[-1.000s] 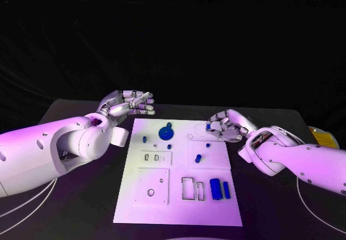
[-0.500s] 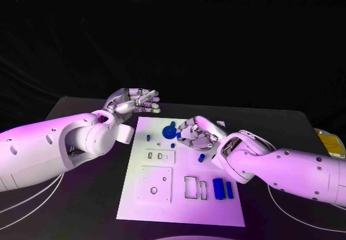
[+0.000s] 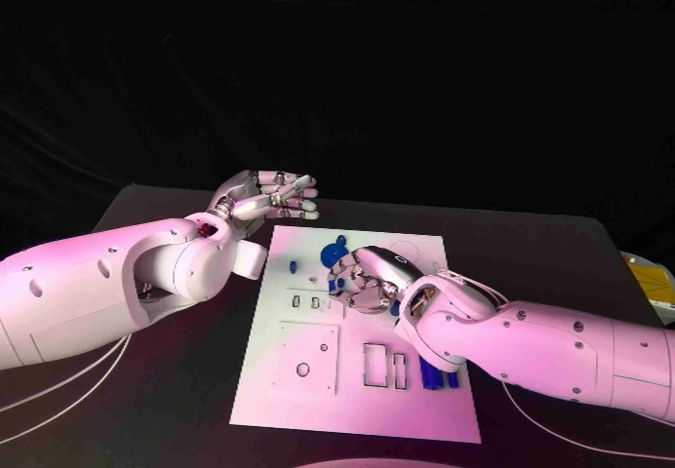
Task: Assemble the parts on the task board
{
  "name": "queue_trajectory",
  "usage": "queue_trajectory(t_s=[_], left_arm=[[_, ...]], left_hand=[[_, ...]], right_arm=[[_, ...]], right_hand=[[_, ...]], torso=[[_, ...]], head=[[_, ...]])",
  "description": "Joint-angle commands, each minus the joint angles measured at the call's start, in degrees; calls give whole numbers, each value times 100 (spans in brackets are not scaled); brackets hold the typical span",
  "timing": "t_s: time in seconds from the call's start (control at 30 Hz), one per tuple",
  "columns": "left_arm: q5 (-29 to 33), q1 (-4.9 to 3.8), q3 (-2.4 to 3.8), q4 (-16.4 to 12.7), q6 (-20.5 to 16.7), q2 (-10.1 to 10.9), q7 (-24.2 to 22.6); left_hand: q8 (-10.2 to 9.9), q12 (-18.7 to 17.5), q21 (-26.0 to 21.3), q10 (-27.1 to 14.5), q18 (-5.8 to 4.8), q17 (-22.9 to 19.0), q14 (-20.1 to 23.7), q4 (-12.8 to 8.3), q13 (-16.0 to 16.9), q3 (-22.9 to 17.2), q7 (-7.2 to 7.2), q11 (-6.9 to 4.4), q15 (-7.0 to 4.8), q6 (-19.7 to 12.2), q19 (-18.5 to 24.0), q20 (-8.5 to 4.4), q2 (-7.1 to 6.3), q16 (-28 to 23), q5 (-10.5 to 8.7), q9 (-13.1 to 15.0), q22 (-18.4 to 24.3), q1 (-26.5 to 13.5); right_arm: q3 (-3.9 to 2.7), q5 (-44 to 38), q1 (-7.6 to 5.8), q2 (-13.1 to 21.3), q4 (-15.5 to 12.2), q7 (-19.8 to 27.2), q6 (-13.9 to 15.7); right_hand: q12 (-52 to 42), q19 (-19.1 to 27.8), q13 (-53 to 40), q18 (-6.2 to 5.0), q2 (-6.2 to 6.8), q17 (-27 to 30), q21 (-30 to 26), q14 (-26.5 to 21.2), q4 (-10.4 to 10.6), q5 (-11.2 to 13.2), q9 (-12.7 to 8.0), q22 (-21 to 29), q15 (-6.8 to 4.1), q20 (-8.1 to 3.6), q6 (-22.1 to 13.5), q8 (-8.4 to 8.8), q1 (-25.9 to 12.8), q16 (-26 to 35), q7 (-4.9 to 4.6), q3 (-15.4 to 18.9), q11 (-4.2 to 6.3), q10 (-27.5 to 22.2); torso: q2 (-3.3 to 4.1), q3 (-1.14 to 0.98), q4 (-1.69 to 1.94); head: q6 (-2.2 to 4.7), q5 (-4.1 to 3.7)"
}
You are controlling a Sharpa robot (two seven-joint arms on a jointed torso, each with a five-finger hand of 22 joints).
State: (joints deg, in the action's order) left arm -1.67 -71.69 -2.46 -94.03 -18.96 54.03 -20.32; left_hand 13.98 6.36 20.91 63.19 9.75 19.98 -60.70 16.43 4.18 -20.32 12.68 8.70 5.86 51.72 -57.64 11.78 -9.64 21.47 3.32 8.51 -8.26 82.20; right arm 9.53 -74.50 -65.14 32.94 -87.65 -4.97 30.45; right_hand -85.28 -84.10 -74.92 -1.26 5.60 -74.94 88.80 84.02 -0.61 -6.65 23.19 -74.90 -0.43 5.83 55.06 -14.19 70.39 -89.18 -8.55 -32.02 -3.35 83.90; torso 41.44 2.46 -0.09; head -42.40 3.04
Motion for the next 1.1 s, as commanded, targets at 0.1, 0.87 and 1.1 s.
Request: queue_trajectory(t_s=[0.1, 0.87, 1.1], left_arm=[[-3, -3, 4, -12, 109, -18, -32], [-3, -2, 4, 23, 101, -31, -26], [-3, -2, 4, 33, 101, -36, -24]], left_hand=[[4, -8, 23, 3, 68, 7, 52, -15, -1, -8, 5, 35, 3, -16, 47, -11, 36, 24, -28, 1, 5, 15], [8, -8, 23, 9, 67, 15, 60, -12, 0, -6, 1, 34, 5, -15, 51, -9, 37, 21, -28, 2, 7, 11], [8, -8, 23, 9, 67, 15, 60, -12, 0, -6, 1, 34, 5, -15, 51, -9, 37, 21, -28, 2, 7, 11]], right_arm=[[6, -423, 67, -105, 47, -347, -271], [10, -673, 173, -208, 13, -381, -161], [10, -677, 185, -244, 19, -394, -135]], right_hand=[[31, -459, -794, 74, 2, -1167, -30, 524, 32, -32, 99, -1371, -36, -37, 55, -69, -51, -3, 91, 18, 29, 64], [29, -465, -799, 76, 18, -1160, -23, 523, 27, -47, 101, -1378, -37, -38, 51, -74, -61, -1, 93, 21, 31, 67], [29, -477, -798, 81, 18, -1154, -9, 522, 28, -50, 102, -1391, -38, -39, 51, -75, -64, 1, 94, 21, 32, 67]], torso=[[-1, -6, -15], [-10, -8, -4], [-6, -8, 0]], head=[[-38, 11], [-108, 18], [-96, 10]])
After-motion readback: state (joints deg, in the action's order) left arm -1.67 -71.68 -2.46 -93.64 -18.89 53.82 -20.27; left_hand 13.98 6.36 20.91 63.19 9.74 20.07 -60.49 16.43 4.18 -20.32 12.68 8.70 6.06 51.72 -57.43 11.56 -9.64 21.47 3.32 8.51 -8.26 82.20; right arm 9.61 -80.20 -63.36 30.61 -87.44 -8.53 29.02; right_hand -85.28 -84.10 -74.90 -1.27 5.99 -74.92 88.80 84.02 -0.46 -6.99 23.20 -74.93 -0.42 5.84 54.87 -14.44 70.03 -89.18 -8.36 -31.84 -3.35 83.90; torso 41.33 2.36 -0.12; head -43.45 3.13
